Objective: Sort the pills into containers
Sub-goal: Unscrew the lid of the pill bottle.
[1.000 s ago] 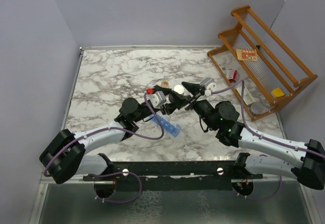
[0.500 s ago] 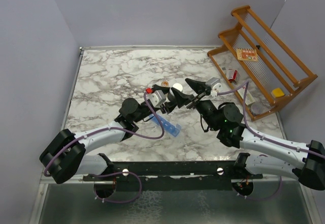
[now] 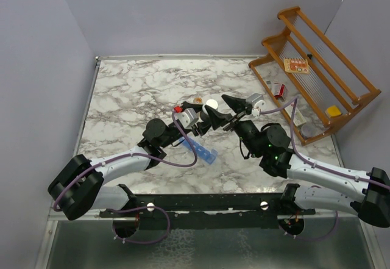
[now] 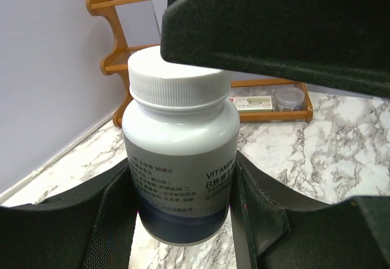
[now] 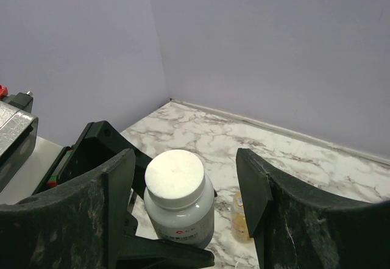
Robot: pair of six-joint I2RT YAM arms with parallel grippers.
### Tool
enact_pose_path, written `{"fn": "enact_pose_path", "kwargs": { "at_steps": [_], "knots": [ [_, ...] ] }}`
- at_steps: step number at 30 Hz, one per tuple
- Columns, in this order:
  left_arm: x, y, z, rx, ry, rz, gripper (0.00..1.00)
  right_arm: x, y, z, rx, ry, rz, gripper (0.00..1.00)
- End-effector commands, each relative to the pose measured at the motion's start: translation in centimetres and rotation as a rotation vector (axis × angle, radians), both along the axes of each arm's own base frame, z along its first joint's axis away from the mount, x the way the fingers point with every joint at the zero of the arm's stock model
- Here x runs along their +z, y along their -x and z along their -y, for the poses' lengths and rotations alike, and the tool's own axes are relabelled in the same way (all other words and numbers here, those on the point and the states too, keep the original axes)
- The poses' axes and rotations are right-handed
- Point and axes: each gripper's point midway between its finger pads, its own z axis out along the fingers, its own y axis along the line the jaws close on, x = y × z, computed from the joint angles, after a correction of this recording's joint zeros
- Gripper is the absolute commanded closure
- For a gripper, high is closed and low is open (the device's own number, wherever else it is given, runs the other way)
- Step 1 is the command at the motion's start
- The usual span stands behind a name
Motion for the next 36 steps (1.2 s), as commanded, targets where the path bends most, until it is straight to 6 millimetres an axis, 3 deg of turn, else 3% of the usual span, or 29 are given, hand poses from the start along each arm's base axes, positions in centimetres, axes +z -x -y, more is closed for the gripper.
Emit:
{"fn": "enact_pose_path", "kwargs": {
  "at_steps": [1,19,30,36],
  "knots": [
    [1.12,-0.23,-0.19,0.024,0.042,0.027,1.0,0.09,-0.19,-0.22,-0.013,-0.007,-0.008,0.32],
    [1.16,0.12,0.04,-0.001,0.047,0.023,1.0,-0.28,-0.43,-0.34,-0.021,0.002,-0.01,0.41],
    [1.43,0.4,0.01,-0.008,0.052,0.03,1.0,-0.48,-0.67,-0.74,-0.021,0.009,-0.017,0.35],
    [1.12,0.27,0.05,-0.006,0.047,0.024,1.0,-0.08,-0.42,-0.48,-0.018,-0.002,-0.003,0.41]
  ]
}}
